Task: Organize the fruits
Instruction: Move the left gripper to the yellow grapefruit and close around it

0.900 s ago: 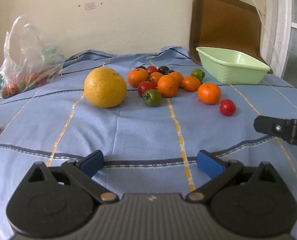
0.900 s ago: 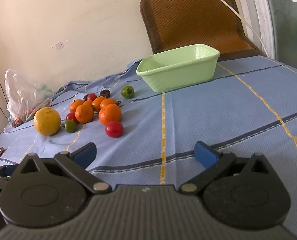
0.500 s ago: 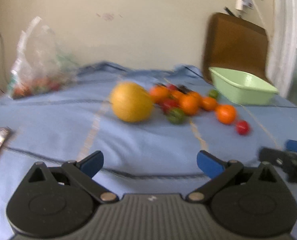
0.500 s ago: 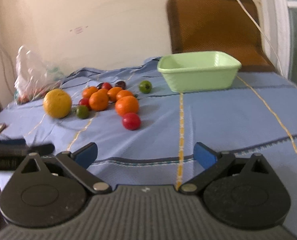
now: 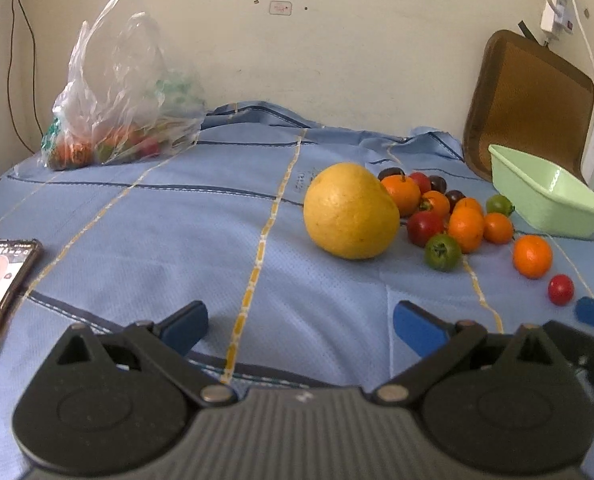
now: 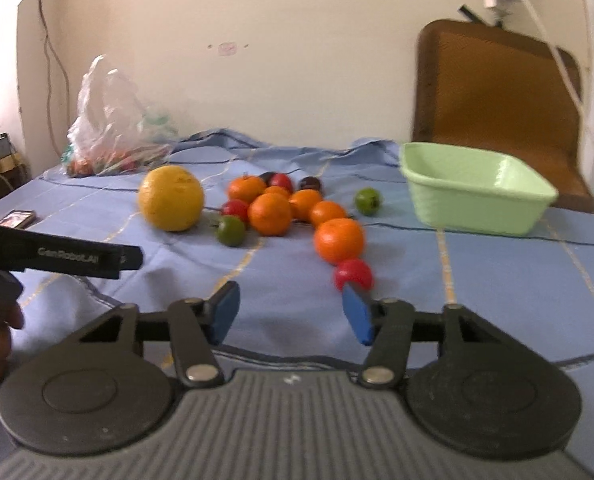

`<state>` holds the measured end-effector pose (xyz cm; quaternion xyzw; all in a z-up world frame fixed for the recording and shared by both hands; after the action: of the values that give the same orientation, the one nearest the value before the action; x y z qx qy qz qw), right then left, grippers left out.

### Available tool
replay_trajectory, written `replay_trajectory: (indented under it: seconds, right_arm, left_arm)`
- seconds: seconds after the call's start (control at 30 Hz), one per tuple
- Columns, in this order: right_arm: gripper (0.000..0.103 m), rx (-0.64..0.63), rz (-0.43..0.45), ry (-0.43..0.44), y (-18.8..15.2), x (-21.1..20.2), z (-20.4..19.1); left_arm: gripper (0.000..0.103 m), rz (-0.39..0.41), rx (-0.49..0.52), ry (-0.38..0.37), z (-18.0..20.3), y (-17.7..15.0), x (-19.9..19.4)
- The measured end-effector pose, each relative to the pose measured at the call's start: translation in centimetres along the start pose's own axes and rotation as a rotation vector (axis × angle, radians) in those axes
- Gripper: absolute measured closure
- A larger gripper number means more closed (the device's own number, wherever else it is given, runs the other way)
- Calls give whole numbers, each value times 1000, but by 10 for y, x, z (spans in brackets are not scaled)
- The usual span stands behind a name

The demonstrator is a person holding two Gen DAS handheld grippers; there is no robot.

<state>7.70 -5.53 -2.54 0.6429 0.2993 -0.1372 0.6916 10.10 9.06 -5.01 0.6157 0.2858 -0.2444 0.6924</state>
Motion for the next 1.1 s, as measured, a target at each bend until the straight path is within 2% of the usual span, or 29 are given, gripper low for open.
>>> replay_trajectory:
  seconds: [0.2,0.3,0.73,0.8,0.93,1.1]
  right_arm:
    - [46,-55,3,12,6,11,-18]
    - [46,-75,-33,22,6,19,-25]
    - [46,-130,-72,9,6,28,-35]
    - [46,-133,-66,10,7,28,-37]
    - [46,-151,-19,16,17,27,-41]
    - [45,-226,65,35,43,34,-55]
  left_arm:
    - [1,4,-15,-19,0,1,-1]
    - [1,10,-30,-35,-2,2,-1]
    - [0,38,-93,-102,-8,4,-5]
    - [0,48,-116,-119,-11,5,-6]
    - [0,103,-227,-159,-30,8,-13]
    - [0,190,-321,-132,-51,12,-25]
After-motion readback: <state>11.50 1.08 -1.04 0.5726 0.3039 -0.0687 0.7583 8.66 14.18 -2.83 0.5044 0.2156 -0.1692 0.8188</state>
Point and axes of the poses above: each gripper's, at about its wrist camera, not at the fingertips, and x roughly the way its jaws point, z to its right, y to its top, the point moved 9 cm from there along x, roughly the way its jaws point, and after that the axes turned 7 degrees about -z, right-handed, at the moved point
